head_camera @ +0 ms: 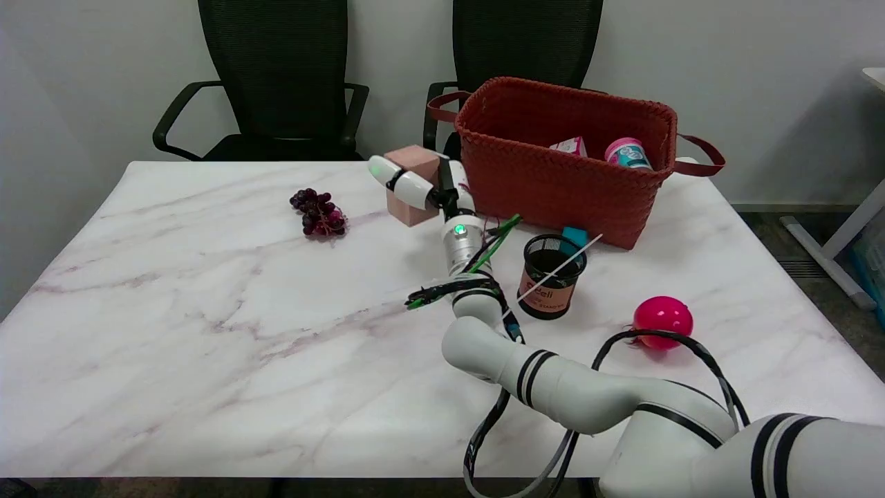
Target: Place the wooden rectangular block into the brown storage basket.
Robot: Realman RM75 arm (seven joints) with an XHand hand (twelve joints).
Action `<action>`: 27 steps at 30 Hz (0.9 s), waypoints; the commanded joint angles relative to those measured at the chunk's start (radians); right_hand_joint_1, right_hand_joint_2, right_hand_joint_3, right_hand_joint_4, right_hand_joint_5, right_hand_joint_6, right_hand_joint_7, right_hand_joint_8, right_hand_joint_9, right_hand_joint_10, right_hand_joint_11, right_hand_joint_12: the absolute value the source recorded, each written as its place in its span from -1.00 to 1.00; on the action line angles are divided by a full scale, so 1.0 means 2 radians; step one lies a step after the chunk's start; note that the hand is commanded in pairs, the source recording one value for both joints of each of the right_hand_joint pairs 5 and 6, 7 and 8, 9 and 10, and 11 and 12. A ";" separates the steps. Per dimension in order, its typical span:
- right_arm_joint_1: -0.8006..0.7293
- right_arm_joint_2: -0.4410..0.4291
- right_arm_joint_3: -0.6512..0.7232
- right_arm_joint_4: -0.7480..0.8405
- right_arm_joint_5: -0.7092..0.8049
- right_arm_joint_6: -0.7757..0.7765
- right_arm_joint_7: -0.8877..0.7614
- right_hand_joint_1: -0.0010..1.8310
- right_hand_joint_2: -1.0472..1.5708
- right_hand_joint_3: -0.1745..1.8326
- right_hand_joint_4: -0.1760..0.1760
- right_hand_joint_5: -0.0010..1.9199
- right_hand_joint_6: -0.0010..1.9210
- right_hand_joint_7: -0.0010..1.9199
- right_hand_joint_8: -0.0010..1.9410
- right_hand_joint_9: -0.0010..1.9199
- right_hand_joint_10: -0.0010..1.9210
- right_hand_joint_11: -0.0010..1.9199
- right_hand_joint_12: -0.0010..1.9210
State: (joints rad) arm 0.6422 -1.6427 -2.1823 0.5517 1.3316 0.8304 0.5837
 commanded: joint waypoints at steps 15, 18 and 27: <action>0.043 0.089 0.053 0.168 -0.052 0.040 -0.050 0.23 0.43 -0.55 0.00 0.01 0.01 0.37 0.35 0.18 0.18 0.08 0.08; 0.058 0.098 0.076 0.157 -0.052 0.014 -0.069 0.23 0.43 -0.55 0.00 0.01 0.01 0.37 0.35 0.18 0.18 0.08 0.08; 0.121 0.130 0.119 0.074 -0.050 -0.061 -0.127 0.24 0.42 -0.53 0.00 0.02 0.02 0.37 0.35 0.18 0.18 0.07 0.07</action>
State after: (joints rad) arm 0.7129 -1.5024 -2.0894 0.8234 1.2363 0.8968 0.4954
